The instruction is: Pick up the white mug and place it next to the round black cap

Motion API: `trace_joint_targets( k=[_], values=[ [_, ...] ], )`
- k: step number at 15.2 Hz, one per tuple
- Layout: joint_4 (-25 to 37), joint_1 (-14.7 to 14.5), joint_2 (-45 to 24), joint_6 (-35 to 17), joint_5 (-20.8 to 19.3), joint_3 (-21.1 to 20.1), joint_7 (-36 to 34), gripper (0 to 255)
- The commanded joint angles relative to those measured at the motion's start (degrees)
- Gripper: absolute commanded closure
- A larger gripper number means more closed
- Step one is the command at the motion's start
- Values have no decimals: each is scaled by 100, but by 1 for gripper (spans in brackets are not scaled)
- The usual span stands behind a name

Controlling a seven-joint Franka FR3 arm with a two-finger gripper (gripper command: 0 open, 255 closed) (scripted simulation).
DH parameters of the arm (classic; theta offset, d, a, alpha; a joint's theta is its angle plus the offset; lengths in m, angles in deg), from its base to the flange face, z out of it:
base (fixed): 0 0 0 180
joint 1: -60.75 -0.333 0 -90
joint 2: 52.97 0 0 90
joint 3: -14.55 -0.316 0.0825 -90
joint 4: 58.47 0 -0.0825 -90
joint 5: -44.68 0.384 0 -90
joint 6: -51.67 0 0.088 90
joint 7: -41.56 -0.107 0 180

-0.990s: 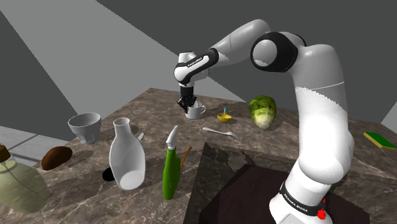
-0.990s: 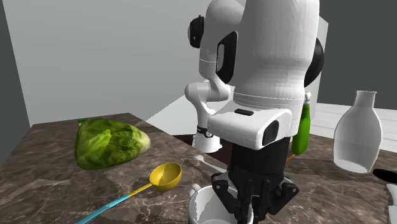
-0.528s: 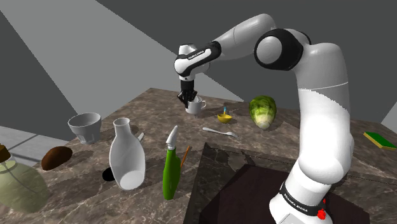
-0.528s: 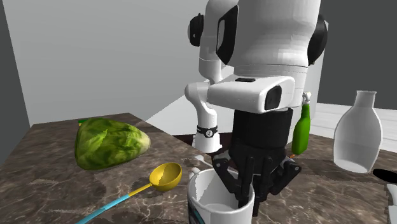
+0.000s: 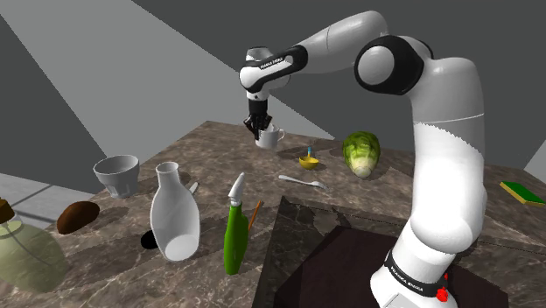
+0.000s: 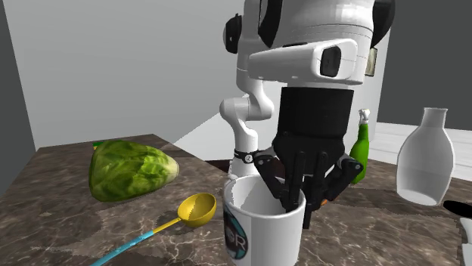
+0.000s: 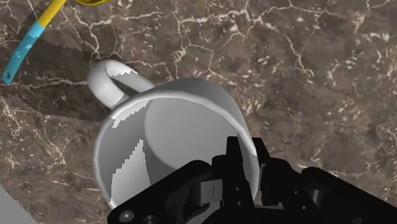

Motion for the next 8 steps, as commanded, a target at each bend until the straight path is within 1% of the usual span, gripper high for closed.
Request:
trace_joint_targets(
  k=[1,8],
  values=[
    [90,1,42,134,0,1,7,255],
    [484,-1,142,627,4,1,27,255]
  ],
)
